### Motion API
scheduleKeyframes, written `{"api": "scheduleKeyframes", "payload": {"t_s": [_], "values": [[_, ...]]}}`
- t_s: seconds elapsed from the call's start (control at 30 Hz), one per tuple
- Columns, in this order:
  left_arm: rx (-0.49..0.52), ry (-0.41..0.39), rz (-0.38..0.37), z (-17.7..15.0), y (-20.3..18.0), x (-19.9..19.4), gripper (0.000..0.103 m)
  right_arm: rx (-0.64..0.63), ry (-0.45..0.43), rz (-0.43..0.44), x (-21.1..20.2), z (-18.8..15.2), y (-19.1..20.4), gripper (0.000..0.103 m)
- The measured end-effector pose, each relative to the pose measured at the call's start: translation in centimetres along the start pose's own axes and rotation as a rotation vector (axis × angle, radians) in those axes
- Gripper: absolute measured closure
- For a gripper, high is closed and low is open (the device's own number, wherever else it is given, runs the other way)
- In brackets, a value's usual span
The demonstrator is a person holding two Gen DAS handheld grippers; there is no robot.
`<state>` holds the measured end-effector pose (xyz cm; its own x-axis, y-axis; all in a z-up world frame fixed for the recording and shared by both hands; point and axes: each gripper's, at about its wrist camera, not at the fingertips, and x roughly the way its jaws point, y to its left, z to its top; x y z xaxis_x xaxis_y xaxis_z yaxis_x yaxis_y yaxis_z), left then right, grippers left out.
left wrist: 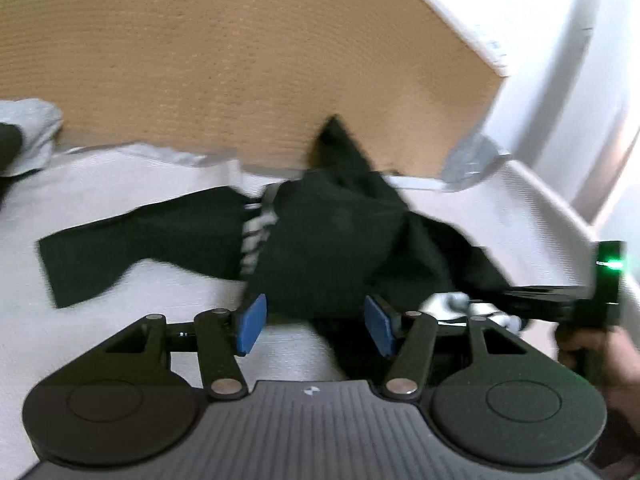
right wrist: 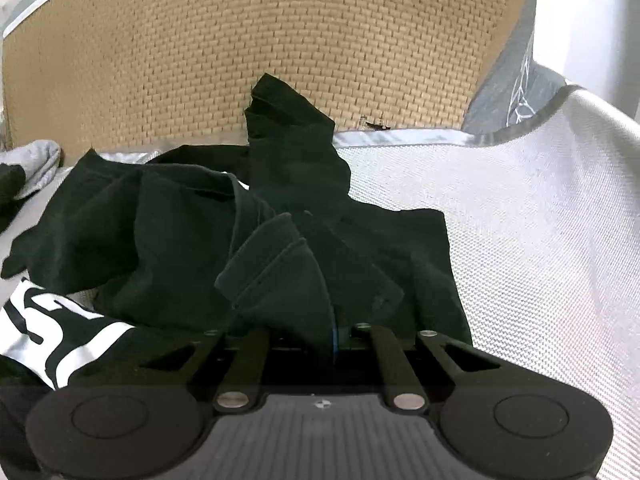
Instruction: Fold clothes
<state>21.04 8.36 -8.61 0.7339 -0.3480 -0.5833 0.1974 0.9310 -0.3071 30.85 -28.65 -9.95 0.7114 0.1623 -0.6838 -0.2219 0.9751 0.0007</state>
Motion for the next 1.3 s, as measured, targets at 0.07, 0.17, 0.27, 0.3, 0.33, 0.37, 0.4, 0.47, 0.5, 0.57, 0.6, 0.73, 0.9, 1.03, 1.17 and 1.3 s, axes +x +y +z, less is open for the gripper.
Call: {"api": "scheduleKeyframes", "payload": {"t_s": [0.07, 0.17, 0.27, 0.3, 0.33, 0.37, 0.4, 0.47, 0.5, 0.57, 0.6, 0.73, 0.9, 1.03, 1.17, 1.3], "values": [[0.004, -0.003, 0.043, 0.2, 0.9, 0.3, 0.044, -0.02, -0.004, -0.013, 0.0, 0.0, 0.3, 0.092], [0.031, -0.008, 0.093, 0.4, 1.9, 1.1, 0.037, -0.024, -0.009, -0.012, -0.1, 0.0, 0.3, 0.092], [0.101, 0.026, 0.119, 0.7, 2.0, 2.5, 0.036, -0.025, -0.01, -0.01, 0.1, 0.1, 0.3, 0.092], [0.136, 0.025, 0.118, 0.8, 1.8, 2.7, 0.036, -0.026, -0.012, -0.009, 0.1, 0.0, 0.3, 0.092], [0.172, 0.021, 0.116, 0.9, 1.6, 2.9, 0.035, -0.029, -0.015, -0.009, 0.0, 0.0, 0.4, 0.092], [0.208, 0.018, 0.115, 1.0, 1.3, 3.1, 0.034, -0.033, -0.018, -0.008, 0.0, 0.0, 0.5, 0.092], [0.251, 0.004, 0.12, 1.2, 0.8, 3.4, 0.03, -0.035, -0.02, -0.007, -0.1, 0.0, 0.5, 0.092], [0.331, -0.024, 0.123, 1.5, -0.3, 3.8, 0.02, -0.041, -0.025, -0.005, -0.1, 0.1, 0.6, 0.092], [0.359, -0.02, 0.119, 1.8, -0.8, 4.2, 0.018, -0.039, -0.027, -0.002, -0.2, 0.0, 0.5, 0.092], [0.403, -0.011, 0.116, 2.3, -1.8, 5.0, 0.018, -0.036, -0.031, 0.004, -0.2, 0.0, 0.5, 0.092], [0.409, -0.009, 0.126, 2.5, -2.0, 5.4, 0.018, -0.034, -0.033, 0.007, -0.3, 0.0, 0.4, 0.092], [0.386, 0.018, 0.147, 3.3, -1.9, 6.5, 0.017, -0.037, -0.044, 0.012, -0.4, -0.1, 0.6, 0.092], [0.309, 0.012, 0.136, 4.1, 0.2, 6.5, 0.017, -0.046, -0.076, 0.027, -1.0, -0.1, 0.5, 0.092], [0.151, -0.002, 0.077, 5.1, 3.5, 6.0, 0.018, -0.036, -0.084, 0.033, -0.9, 0.1, 0.2, 0.092], [0.178, -0.051, 0.044, 5.8, 3.2, 5.5, 0.015, -0.023, -0.086, 0.028, -0.8, 0.3, 0.0, 0.092], [0.22, 0.004, -0.06, 6.7, 1.1, 7.3, 0.01, -0.011, -0.085, 0.035, -0.9, 0.2, -0.2, 0.092]]}}
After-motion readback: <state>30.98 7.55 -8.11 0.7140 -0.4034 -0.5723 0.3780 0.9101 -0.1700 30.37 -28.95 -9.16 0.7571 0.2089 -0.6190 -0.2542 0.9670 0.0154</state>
